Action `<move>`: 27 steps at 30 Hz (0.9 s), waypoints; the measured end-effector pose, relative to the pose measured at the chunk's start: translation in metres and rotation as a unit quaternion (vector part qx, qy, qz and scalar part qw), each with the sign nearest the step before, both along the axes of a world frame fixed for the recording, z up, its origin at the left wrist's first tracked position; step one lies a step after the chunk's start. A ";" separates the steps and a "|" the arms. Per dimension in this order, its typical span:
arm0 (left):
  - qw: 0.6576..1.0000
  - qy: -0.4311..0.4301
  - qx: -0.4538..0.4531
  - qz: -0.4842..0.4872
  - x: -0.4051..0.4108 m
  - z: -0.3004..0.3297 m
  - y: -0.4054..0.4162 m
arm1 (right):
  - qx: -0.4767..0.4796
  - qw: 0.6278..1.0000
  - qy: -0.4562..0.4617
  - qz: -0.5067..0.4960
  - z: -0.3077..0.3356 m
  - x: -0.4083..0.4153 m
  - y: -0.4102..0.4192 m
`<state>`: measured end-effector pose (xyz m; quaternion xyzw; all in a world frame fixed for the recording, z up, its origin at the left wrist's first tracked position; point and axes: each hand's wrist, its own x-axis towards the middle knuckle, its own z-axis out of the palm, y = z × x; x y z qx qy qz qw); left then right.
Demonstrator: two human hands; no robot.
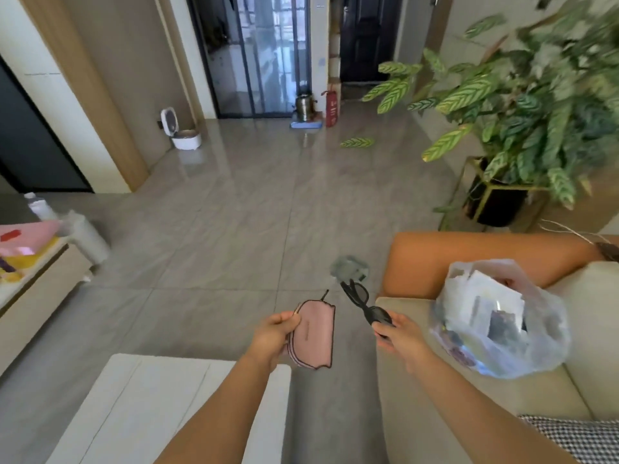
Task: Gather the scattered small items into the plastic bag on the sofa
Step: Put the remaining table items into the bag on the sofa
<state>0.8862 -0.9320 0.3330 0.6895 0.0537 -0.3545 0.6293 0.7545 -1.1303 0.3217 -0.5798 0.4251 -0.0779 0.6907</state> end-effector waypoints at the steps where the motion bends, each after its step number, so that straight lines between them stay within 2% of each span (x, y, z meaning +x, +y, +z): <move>1: 1.000 -0.005 0.003 -0.015 -0.003 0.001 -0.019 | -0.007 1.000 0.008 -0.008 -0.001 -0.010 -0.015; 6: 0.997 -0.015 0.021 -0.078 -0.021 0.002 -0.114 | -0.046 0.996 0.043 -0.061 -0.012 -0.055 -0.094; 15: 0.985 -0.008 0.022 -0.173 -0.051 0.003 -0.267 | -0.038 0.989 0.039 -0.138 -0.022 -0.104 -0.202; 18: 0.977 -0.015 0.029 -0.211 -0.059 0.001 -0.308 | -0.046 0.978 0.059 -0.196 -0.023 -0.116 -0.225; 24: 0.943 -0.027 0.053 -0.327 -0.059 -0.013 -0.391 | -0.003 0.949 0.076 -0.306 -0.039 -0.131 -0.254; 27: 0.920 -0.023 0.062 -0.387 -0.056 -0.023 -0.431 | 0.025 0.921 0.069 -0.382 -0.043 -0.135 -0.260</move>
